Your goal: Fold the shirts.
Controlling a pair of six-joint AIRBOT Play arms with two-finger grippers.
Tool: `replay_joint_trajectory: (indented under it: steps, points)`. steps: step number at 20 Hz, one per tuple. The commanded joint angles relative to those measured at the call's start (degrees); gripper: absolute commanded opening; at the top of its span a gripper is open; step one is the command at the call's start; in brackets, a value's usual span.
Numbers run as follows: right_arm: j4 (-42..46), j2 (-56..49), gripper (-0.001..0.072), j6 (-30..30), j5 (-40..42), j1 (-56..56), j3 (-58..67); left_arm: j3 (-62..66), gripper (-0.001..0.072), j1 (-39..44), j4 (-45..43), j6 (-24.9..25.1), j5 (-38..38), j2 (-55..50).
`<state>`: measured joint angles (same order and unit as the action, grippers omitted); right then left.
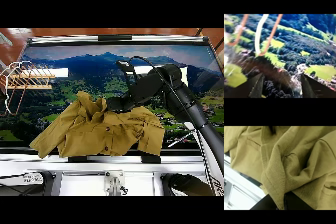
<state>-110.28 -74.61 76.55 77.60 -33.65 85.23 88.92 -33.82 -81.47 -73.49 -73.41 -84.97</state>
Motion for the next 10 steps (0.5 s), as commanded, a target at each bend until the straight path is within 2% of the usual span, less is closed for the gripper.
replay_joint_trajectory:
  steps: [1, 3, 5, 10]
  points:
    - [0.9, -0.22, 0.0087, 0.22, -0.57, -0.04, -0.02, 0.66, 0.0558, -3.32, 4.76, 8.41, -0.2, -5.53]
    - [0.87, -0.22, 0.0087, 0.17, -0.57, -0.04, -0.02, 1.7, 0.0558, -4.5, 4.92, 8.63, -0.76, -8.7]
    - [0.87, -0.22, 0.0087, 0.17, -0.74, -0.04, -0.02, 2.89, 0.0558, -5.6, 6.67, 11.39, -0.7, -11.3]
    - [0.9, -0.22, 0.0087, -0.76, -1.86, -0.04, -0.02, 3.65, 0.0558, -6.03, 6.78, 13.53, 3.37, -14.43]
